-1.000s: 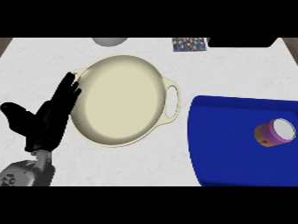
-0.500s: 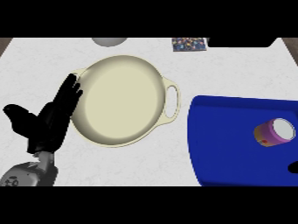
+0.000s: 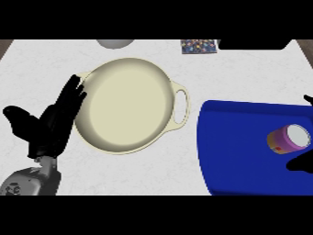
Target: Pick the can from the tray and place it in the pot
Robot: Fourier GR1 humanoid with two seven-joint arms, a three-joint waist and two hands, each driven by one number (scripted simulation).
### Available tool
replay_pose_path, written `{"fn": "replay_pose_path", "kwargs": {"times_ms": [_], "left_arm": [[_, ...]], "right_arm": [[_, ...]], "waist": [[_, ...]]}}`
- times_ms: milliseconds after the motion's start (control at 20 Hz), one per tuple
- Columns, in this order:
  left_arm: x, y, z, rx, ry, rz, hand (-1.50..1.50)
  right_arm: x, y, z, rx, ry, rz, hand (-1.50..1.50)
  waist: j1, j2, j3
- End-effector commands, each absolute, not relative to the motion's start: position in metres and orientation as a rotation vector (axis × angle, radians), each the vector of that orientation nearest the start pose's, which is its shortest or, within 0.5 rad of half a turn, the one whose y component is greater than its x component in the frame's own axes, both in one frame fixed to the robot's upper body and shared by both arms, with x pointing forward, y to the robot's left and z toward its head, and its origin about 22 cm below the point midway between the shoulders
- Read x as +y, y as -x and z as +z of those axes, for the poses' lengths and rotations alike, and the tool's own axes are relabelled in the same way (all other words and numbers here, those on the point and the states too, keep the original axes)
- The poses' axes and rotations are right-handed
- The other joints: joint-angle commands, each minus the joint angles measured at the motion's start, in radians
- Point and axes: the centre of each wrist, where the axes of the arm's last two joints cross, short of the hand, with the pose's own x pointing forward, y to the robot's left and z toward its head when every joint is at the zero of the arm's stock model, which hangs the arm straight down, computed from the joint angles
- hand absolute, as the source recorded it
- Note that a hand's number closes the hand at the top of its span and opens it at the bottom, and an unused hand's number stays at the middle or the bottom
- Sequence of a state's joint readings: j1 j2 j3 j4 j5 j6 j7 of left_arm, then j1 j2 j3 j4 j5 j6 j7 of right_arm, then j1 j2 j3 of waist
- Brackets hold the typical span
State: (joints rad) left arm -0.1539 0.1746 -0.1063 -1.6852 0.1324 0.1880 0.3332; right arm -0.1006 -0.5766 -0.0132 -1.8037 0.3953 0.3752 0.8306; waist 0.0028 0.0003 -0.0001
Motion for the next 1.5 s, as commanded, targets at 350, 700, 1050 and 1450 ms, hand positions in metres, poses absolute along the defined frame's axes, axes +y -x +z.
{"fn": "replay_pose_path", "kwargs": {"times_ms": [350,700,1050,1450], "left_arm": [[0.224,-0.264,0.069,-1.468,-0.021,-0.01,0.0],[0.224,-0.258,0.052,-1.469,-0.015,-0.02,0.0],[0.248,-0.261,0.058,-1.463,-0.017,-0.023,0.0],[0.216,-0.256,0.061,-1.481,-0.01,-0.006,0.0]], "right_arm": [[-0.312,-0.269,0.104,-0.751,0.858,0.78,-1.5],[-0.327,-0.28,0.072,-0.605,0.85,0.81,-1.5],[-0.319,-0.296,0.077,-0.59,0.857,0.819,-1.5],[-0.326,-0.28,0.064,-0.806,0.834,0.852,1.5]], "waist": [[-0.002,-0.001,0.0],[0.0,0.001,0.0],[0.001,0.0,0.0],[-0.003,-0.001,0.0]]}}
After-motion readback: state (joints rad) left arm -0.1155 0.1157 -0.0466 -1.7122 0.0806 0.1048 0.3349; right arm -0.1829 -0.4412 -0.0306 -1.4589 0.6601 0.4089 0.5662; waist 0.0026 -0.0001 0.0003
